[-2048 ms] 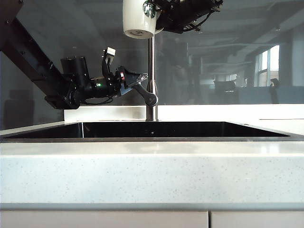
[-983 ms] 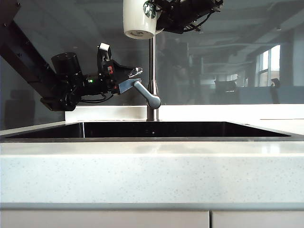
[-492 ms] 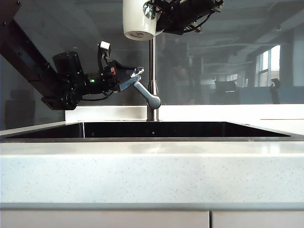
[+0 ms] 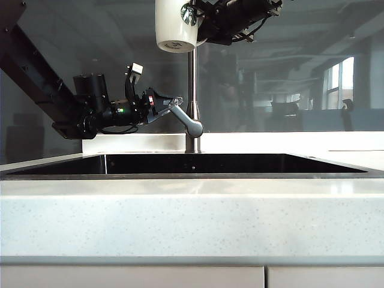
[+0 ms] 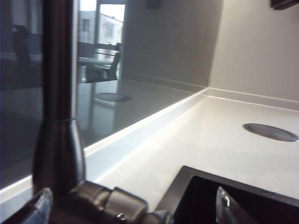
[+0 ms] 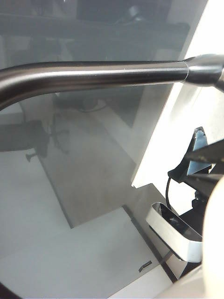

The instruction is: Pick up the mug next to the sink, go to the faucet to get some water, pour the water into the sink, and finally put the mug back to its place.

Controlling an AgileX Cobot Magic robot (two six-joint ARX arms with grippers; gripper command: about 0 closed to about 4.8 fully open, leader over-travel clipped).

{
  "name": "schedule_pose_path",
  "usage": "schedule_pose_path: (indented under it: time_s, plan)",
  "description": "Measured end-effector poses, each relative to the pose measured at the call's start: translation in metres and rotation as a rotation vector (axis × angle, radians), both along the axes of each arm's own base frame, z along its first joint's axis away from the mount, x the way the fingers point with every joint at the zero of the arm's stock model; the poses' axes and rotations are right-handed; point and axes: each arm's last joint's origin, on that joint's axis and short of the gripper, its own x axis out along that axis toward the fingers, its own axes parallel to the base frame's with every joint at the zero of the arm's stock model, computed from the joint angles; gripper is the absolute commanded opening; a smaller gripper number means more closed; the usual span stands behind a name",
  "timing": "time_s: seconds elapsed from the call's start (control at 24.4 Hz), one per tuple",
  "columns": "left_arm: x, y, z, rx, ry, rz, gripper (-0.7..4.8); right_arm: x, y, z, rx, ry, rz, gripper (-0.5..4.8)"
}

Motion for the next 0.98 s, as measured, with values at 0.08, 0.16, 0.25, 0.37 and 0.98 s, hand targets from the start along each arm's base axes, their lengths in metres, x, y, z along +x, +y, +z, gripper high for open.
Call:
schedule_pose_path:
  time_s: [0.08,0.16,0.25,0.37,0.98]
  plan:
    - [0.0008,0.0003,-0.0009,0.005,-0.006,0.018,4.79,0.0,0.0,-0.0002,0.0,0.001,0.0,-0.04]
    - [0.0016,0.0003,-0.0017,0.007,-0.008,0.037,4.79,0.0,0.0,-0.0002,-0.001,0.0,0.0,-0.04]
    - [0.002,0.0004,-0.002,0.008,-0.009,0.048,4.79,0.0,0.0,-0.0002,-0.001,0.0,0.0,-0.04]
    - [0.0026,0.0007,-0.0019,0.009,-0.027,0.076,4.79,0.0,0.0,-0.0002,-0.002,-0.001,0.0,-0.04]
    - [0.006,-0.0052,-0.0097,0.052,-0.008,0.155,4.79,-0.0001,0.0006,-0.0013,-0.006,0.008,0.001,-0.04]
